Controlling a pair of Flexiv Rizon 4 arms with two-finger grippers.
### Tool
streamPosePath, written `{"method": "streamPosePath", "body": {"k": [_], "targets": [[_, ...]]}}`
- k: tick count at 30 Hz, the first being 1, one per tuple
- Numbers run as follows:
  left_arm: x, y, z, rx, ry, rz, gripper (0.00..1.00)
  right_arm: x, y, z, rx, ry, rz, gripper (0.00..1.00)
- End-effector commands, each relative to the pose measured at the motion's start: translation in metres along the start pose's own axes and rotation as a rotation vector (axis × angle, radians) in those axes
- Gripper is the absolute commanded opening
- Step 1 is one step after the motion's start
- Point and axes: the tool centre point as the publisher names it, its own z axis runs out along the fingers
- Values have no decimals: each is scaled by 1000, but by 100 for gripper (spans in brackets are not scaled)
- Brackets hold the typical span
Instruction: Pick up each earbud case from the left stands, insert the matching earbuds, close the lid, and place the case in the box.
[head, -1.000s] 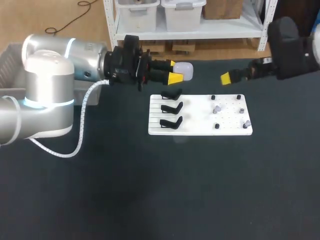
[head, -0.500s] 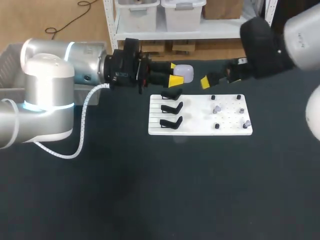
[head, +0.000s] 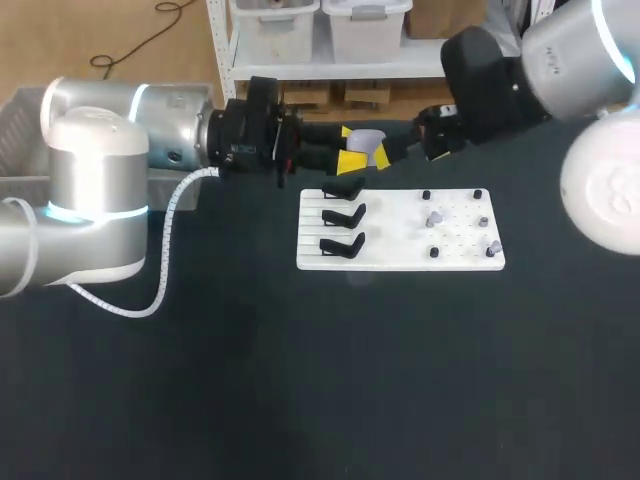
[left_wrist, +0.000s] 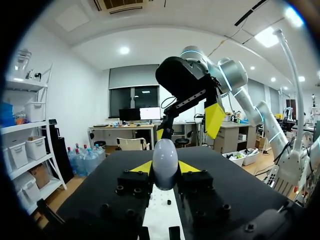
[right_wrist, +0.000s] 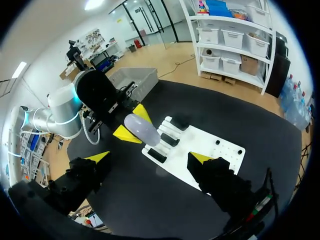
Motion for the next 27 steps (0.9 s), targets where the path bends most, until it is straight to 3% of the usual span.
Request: {"method": "streamPosePath", "body": {"k": [1, 27], "targets": [[0, -1, 0, -5, -1, 3, 0, -8, -5, 9, -16, 12, 3, 100], [0, -1, 0, -5, -1, 3, 0, -17, -17, 27, -9, 47, 11, 100]]}}
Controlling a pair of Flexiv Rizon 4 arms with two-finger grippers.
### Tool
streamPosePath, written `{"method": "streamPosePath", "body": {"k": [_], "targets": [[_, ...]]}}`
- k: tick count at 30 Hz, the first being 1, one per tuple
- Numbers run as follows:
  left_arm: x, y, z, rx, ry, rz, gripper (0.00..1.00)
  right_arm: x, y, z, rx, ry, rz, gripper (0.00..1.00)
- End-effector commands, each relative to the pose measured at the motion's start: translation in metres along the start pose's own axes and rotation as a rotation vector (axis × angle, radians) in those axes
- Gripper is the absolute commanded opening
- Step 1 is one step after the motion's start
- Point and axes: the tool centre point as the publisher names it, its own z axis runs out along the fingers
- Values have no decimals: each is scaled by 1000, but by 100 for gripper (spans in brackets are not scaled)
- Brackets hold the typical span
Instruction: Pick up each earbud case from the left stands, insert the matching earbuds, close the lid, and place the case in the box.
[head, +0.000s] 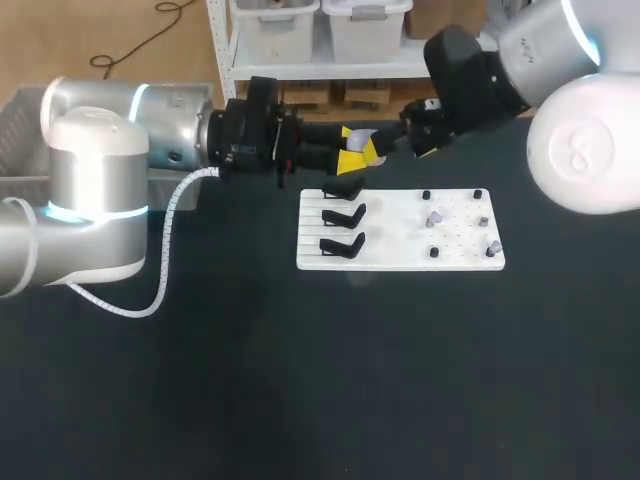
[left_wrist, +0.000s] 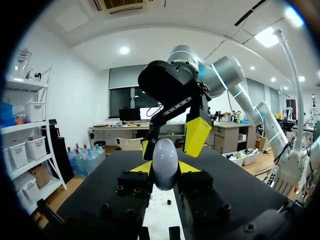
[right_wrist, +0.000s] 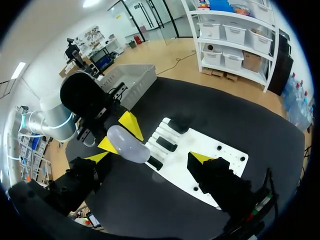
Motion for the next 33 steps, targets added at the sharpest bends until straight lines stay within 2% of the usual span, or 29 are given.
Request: {"method": "streamPosePath", "body": {"k": [1, 9, 15, 16, 18, 21, 24, 28, 33], "targets": [[1, -1, 0, -5, -2, 3, 0, -4, -3, 2, 5, 7, 5, 100], [1, -1, 0, -5, -2, 3, 0, -10, -11, -3, 35, -21, 22, 100], [1, -1, 0, -5, -2, 3, 0, -21, -14, -22, 56, -105, 25, 100], [1, -1, 0, -5, -2, 3, 0, -22, -14, -27, 67, -119, 8, 100], [1, -1, 0, -5, -2, 3, 0, -22, -16, -36, 144, -135, -31, 100], [1, -1, 0, -5, -2, 3, 0, -15, -20, -51, 249, -128, -86, 100], [1, -1, 0, -5, -2, 3, 0, -4, -31, -64, 353, -97, -86, 100], [1, -1, 0, -5, -2, 3, 0, 21, -46, -74, 476, -6, -69, 100], [1, -1, 0, -5, -2, 3, 0, 56, -62, -75, 549, 98, -32, 100]]}}
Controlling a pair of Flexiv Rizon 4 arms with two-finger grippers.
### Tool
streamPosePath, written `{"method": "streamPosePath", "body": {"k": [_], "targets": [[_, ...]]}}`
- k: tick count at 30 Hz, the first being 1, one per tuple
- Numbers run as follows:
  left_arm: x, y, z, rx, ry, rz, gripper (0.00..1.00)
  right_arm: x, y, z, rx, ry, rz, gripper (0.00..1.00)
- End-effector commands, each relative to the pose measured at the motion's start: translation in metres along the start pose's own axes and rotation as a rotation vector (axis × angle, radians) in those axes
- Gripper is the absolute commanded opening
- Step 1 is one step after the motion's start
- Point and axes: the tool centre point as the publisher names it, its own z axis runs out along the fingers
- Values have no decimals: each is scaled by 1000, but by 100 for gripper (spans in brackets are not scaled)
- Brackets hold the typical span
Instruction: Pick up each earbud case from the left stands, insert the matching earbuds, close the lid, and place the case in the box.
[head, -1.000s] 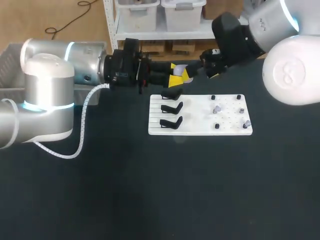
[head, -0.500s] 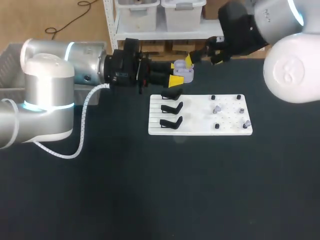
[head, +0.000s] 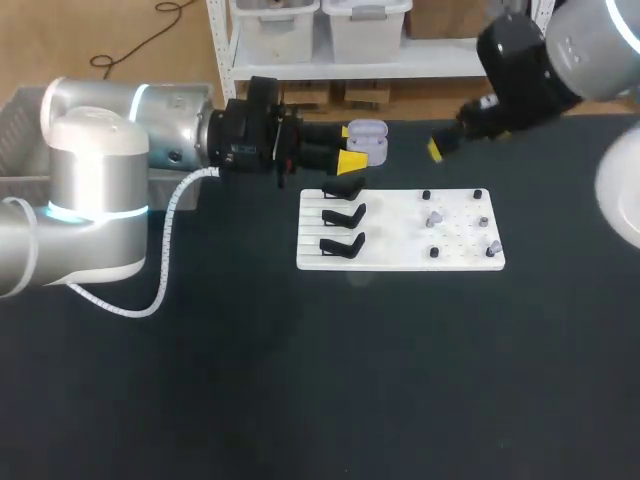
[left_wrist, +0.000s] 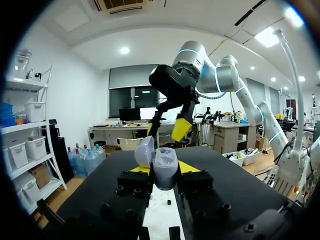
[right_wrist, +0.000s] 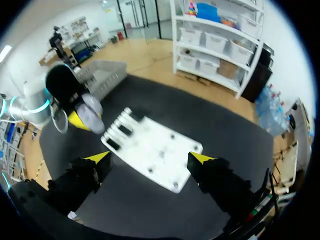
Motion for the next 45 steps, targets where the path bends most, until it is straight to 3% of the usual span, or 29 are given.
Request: {"method": "streamPosePath", "body": {"k": [1, 10, 18, 26, 35, 45], "targets": [[0, -1, 0, -5, -2, 3, 0, 31, -2, -14, 262, 82, 32, 100], [0, -1, 0, -5, -2, 3, 0, 82, -15, 2, 287, 239, 49, 100], [0, -1, 0, -5, -2, 3, 0, 113, -16, 13, 247, 348, -35, 100], [0, -1, 0, -5, -2, 3, 0, 125, -23, 35, 204, 379, -91, 100], [0, -1, 0, -5, -2, 3, 0, 123, -42, 64, 238, 341, -87, 100], [0, -1, 0, -5, -2, 3, 0, 125, -48, 77, 223, 327, -84, 73]]}}
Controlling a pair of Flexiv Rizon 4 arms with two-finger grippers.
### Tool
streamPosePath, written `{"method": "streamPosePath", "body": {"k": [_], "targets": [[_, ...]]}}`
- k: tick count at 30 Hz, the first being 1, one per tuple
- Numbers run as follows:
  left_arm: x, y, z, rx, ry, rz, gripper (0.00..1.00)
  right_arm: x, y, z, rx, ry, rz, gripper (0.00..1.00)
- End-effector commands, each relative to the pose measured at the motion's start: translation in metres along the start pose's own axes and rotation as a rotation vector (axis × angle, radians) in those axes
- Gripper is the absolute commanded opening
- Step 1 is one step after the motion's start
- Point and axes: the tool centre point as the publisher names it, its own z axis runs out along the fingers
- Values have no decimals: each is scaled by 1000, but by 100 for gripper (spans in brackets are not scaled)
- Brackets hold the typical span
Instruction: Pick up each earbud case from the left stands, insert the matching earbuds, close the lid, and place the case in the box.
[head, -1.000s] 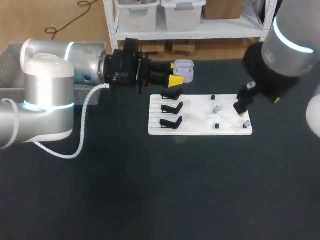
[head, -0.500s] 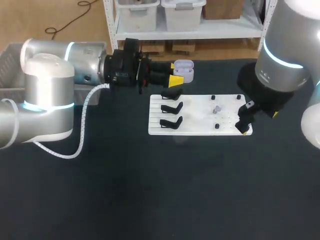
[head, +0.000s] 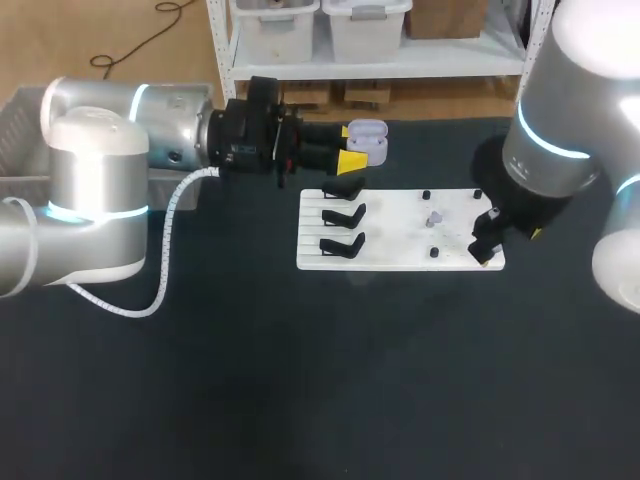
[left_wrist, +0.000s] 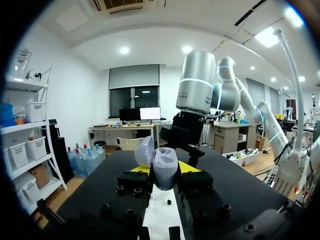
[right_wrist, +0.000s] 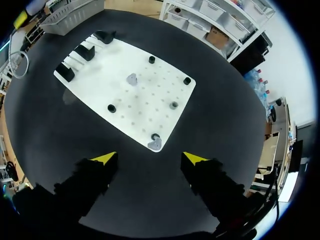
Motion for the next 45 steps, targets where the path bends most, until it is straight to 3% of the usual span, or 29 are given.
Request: {"method": "streamPosePath", "body": {"k": [1, 4, 5, 45], "targets": [[1, -1, 0, -5, -2, 3, 0, 1, -1, 4, -1, -13, -3, 69], [1, -1, 0, -5, -2, 3, 0, -2, -1, 7, 3, -28, -7, 51], [1, -1, 0, -5, -2, 3, 0, -2, -1, 8, 1, -38, -9, 49], [1, -1, 0, -5, -2, 3, 0, -10, -9, 30, 97, -86, 34, 32]]}}
